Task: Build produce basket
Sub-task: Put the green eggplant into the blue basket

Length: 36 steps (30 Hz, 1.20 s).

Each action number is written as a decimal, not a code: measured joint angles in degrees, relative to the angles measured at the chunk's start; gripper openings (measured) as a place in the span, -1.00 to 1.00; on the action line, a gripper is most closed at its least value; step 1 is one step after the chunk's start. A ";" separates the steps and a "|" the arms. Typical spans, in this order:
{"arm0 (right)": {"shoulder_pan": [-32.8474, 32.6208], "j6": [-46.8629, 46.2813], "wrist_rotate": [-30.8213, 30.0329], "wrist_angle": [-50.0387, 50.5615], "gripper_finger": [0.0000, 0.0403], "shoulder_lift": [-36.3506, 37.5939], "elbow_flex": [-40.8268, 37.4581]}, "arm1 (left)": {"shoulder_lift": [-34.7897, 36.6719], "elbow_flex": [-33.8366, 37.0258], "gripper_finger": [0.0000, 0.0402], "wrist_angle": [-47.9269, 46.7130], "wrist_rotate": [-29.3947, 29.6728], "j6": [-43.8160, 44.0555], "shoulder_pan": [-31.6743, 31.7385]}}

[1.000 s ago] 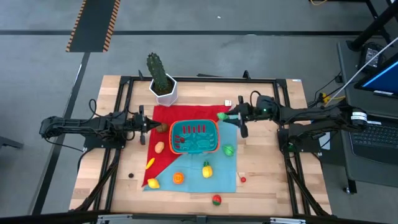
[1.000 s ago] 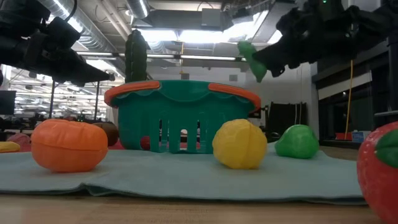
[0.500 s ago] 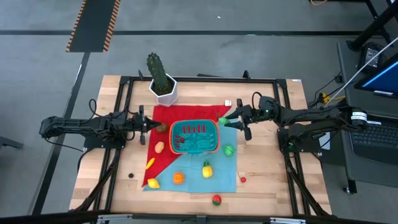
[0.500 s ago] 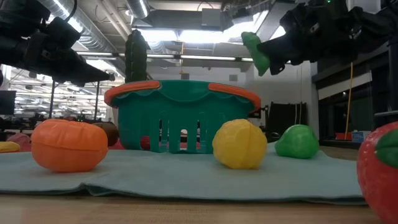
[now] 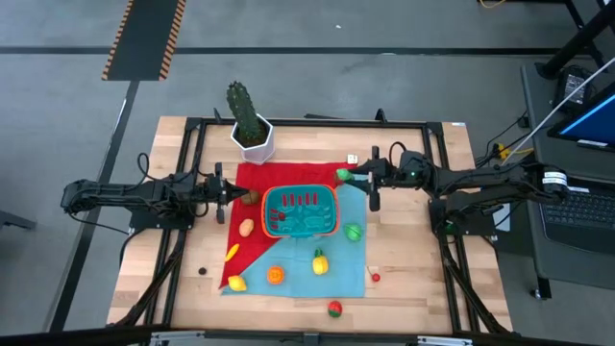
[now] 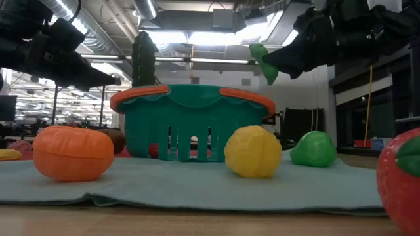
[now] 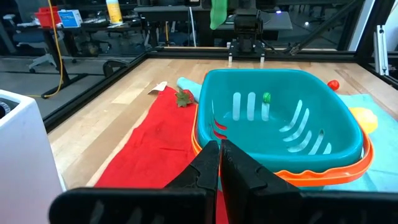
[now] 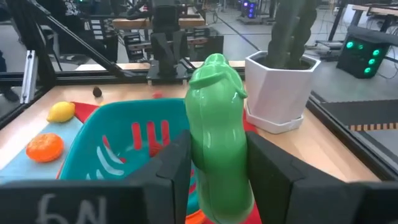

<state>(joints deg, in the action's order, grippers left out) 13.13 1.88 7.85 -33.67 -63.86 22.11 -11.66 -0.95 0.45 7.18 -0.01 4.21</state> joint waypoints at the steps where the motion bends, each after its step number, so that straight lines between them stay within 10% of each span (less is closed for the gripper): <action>1: -0.26 -0.02 -0.50 0.00 -0.36 0.00 0.00 | 0.00 0.00 -0.96 0.00 0.00 0.00 0.02; 15: -3.81 2.56 2.78 1.11 -0.36 -0.26 2.51 | 0.02 0.00 -0.96 0.14 -13.47 2.96 0.00; 36: -6.35 7.93 7.36 28.46 -0.36 -17.03 28.96 | 0.02 0.01 -0.96 0.15 -14.16 2.45 0.00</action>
<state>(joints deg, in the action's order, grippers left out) 6.77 9.81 15.22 -5.21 -80.88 51.07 -11.64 -0.94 0.60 -6.98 2.44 4.21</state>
